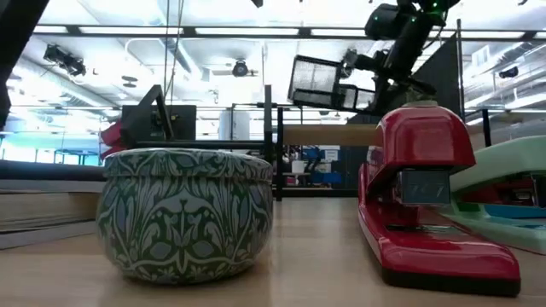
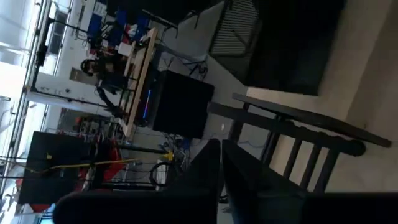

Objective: Stock shelves
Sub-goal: Put the pen holder on the shelf

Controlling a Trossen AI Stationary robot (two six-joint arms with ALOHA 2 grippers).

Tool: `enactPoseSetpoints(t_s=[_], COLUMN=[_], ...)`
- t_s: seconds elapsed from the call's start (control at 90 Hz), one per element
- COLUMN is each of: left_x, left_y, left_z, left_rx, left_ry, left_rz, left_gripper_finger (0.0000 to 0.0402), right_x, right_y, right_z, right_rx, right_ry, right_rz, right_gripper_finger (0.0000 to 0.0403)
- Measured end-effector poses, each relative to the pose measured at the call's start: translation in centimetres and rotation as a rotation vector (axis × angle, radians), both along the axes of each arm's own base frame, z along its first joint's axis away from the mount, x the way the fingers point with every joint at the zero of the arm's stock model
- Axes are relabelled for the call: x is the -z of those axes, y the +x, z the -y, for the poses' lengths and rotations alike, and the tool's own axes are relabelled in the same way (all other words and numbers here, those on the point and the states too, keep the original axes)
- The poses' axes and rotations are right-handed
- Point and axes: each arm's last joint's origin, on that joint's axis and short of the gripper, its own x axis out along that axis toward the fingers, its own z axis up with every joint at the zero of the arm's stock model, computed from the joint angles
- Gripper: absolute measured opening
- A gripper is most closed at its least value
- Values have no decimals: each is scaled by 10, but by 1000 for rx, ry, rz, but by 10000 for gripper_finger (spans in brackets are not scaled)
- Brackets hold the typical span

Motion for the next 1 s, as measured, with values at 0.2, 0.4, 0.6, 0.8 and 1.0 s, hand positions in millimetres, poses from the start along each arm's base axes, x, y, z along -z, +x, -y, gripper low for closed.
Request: enactPoseSetpoints(t_s=[0.2, 0.4, 0.6, 0.8, 1.0], left_x=[0, 0, 0, 0, 0], left_y=[1, 1, 1, 1, 1], left_z=[1, 1, 1, 1, 1], left_rx=[2, 2, 3, 3, 3], left_ry=[-1, -2, -4, -4, -4], left_rz=[7, 8, 8, 8, 8], left_gripper_finger=[0, 0, 0, 0, 0], right_x=[4, 7, 6, 5, 5], right_y=[-1, 2, 3, 4, 3], right_z=[8, 11, 12, 12, 12], right_rx=[32, 32, 39, 43, 44], right_ry=[5, -7, -29, -37, -34], right_rz=[-12, -21, -12, -4, -6], right_gripper_finger=[0, 0, 0, 0, 11])
